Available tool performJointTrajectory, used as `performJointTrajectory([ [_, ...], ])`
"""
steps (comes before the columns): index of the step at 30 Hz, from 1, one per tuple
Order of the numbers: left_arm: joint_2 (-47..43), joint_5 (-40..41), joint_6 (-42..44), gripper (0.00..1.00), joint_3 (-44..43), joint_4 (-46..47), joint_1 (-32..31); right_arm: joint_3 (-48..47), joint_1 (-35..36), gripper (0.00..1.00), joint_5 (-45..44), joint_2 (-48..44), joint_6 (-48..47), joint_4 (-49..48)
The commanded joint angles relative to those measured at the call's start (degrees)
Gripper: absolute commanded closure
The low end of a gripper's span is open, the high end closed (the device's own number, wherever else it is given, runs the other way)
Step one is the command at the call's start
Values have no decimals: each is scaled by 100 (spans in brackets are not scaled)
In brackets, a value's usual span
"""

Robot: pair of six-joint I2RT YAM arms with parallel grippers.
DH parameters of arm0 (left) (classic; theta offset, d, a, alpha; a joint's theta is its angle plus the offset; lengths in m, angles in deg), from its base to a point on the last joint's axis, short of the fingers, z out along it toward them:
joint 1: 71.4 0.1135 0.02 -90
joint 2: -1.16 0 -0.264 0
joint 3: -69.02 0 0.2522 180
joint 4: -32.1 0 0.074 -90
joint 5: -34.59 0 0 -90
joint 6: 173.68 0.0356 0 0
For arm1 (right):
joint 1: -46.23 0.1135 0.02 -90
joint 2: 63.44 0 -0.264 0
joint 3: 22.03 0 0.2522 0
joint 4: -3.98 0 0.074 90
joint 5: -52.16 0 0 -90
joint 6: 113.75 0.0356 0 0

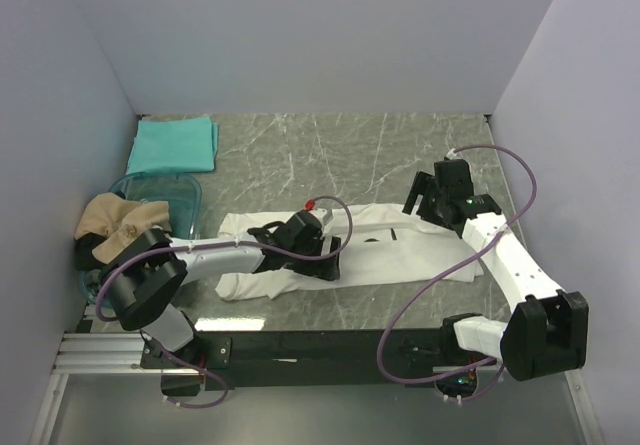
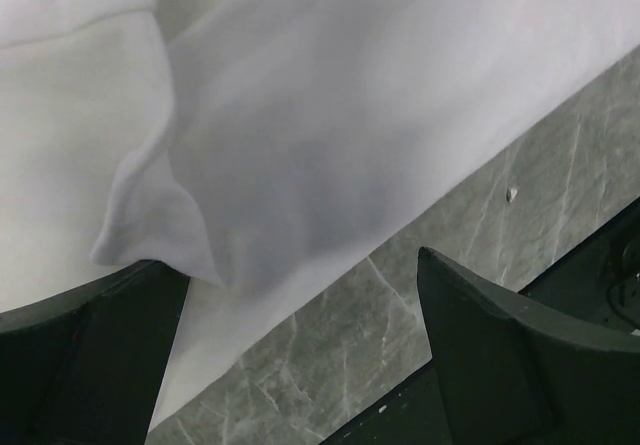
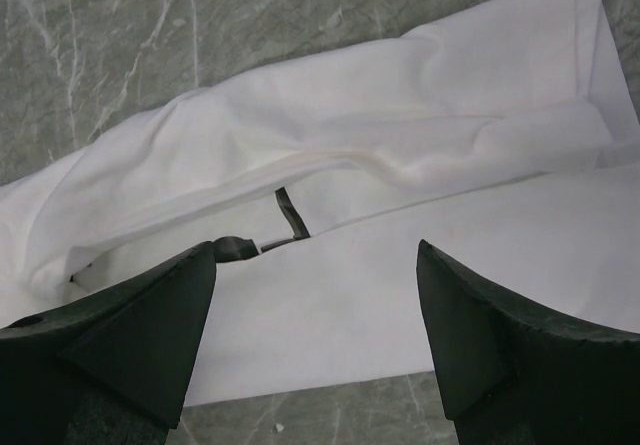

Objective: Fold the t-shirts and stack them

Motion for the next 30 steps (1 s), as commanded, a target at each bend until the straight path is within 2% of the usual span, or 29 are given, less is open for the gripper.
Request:
performJointTrajectory([
  [1, -33, 115, 216, 1, -237, -119, -263, 18, 13, 13, -133, -185, -99, -68],
  [4, -41, 430, 278, 1, -421, -469, -544, 53, 13, 13, -150, -211, -134, -103],
  [8, -181, 1423, 173, 1, -729, -1085, -747, 115, 13, 13, -10, -255, -187, -199],
  [13, -1138, 1117, 277, 1, -580, -981, -870, 123, 21, 13, 586, -185, -301, -489],
  [16, -1640, 1336, 305, 1, -510, -1112, -949, 27, 109, 14, 956, -97, -380, -656],
  [19, -1852, 2319, -229, 1, -483, -1595, -888, -157, 529, 14, 1229, 113, -521, -832],
  [21, -1896, 2654, -555, 0, -413, -1841, -704, -367, 802, 14, 1597, 333, -539, -1007],
  [24, -1957, 2243, -978, 1, -55, -1659, 85, -684, 1382, 14, 2167, 1018, -434, -1288],
  [25, -1966, 1964, -1040, 1, 69, -1362, 540, -816, 1514, 14, 2248, 1237, -399, -1324],
  [27, -1931, 1707, -1190, 1, 404, -1079, 999, -1132, 1919, 14, 2363, 1966, -389, -1307],
  [28, -1905, 1462, -1277, 1, 457, -956, 1445, -1490, 2024, 14, 2337, 2421, -398, -1211],
  [30, -1808, 1144, -1208, 0, 606, -736, 1791, -2018, 2331, 14, 2293, 2863, -407, -1045],
])
